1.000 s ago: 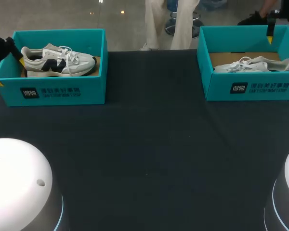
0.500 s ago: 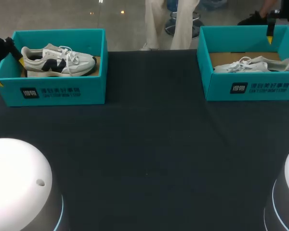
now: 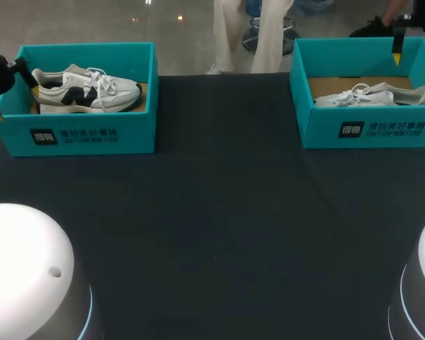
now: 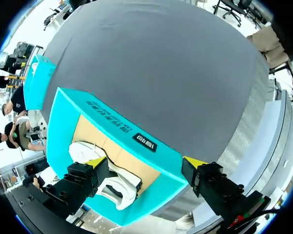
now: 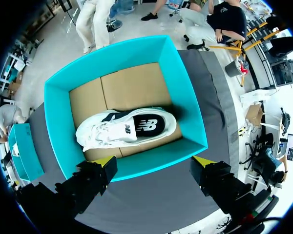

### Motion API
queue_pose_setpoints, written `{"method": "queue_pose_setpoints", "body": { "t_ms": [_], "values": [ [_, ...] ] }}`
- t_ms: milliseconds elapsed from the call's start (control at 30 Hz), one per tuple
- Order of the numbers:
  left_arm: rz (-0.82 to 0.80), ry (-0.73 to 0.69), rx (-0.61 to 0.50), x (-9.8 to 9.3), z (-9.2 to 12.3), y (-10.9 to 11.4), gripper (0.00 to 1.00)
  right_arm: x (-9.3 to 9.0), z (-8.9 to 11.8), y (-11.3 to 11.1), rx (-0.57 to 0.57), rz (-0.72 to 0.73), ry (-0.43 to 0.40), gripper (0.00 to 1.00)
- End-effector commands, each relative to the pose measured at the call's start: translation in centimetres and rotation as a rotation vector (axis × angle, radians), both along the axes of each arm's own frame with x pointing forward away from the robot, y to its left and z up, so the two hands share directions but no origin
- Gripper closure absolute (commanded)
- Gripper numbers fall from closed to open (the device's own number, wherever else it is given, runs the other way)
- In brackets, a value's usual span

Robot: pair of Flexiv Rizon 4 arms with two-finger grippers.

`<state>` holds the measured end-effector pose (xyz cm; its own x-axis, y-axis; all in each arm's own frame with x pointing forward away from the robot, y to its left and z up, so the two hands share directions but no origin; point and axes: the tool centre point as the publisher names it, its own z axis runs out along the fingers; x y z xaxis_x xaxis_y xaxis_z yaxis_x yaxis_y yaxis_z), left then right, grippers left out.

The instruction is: Take the shoe out of the shoebox, open the shoe tongue, remove and reinsert the insole, then place the shoe into the shoebox

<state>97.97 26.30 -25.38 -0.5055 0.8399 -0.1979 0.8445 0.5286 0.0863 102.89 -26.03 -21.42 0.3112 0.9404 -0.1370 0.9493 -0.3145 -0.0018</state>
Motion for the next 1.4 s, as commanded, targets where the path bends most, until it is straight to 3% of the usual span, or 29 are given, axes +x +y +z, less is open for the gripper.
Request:
{"method": "queue_pose_setpoints", "body": {
  "t_ms": [33, 200, 300, 433, 533, 1167, 1400],
  "values": [
    [-0.127, 0.018, 0.018, 5.1, -0.3, 1.4, 0.0, 0.1, 0.0, 0.0, 0.0, -0.001, 0.001, 0.0],
    [-0.311, 0.066, 0.088, 7.7, -0.4, 2.0, 0.0, 0.1, 0.0, 0.0, 0.0, -0.001, 0.001, 0.0],
    [-0.404, 0.095, 0.075, 9.4, -0.4, 2.2, 0.0, 0.1, 0.0, 0.0, 0.0, -0.001, 0.001, 0.0],
    [-0.507, 0.082, 0.128, 10.3, -1.5, 2.0, 0.0, 0.1, 0.0, 0.0, 0.0, -0.001, 0.001, 0.0],
    [-0.599, 0.092, 0.103, 10.7, -1.8, 1.9, 0.0, 0.1, 0.0, 0.0, 0.0, -0.001, 0.001, 0.0],
    [-0.634, 0.053, 0.133, 10.6, -2.0, 1.3, 0.0, 0.1, 0.0, 0.0, 0.0, -0.001, 0.001, 0.0],
    [-0.707, 0.04, 0.14, 13.4, -2.7, 1.1, 0.0, 0.1, 0.0, 0.0, 0.0, -0.001, 0.001, 0.0]
  ]
}}
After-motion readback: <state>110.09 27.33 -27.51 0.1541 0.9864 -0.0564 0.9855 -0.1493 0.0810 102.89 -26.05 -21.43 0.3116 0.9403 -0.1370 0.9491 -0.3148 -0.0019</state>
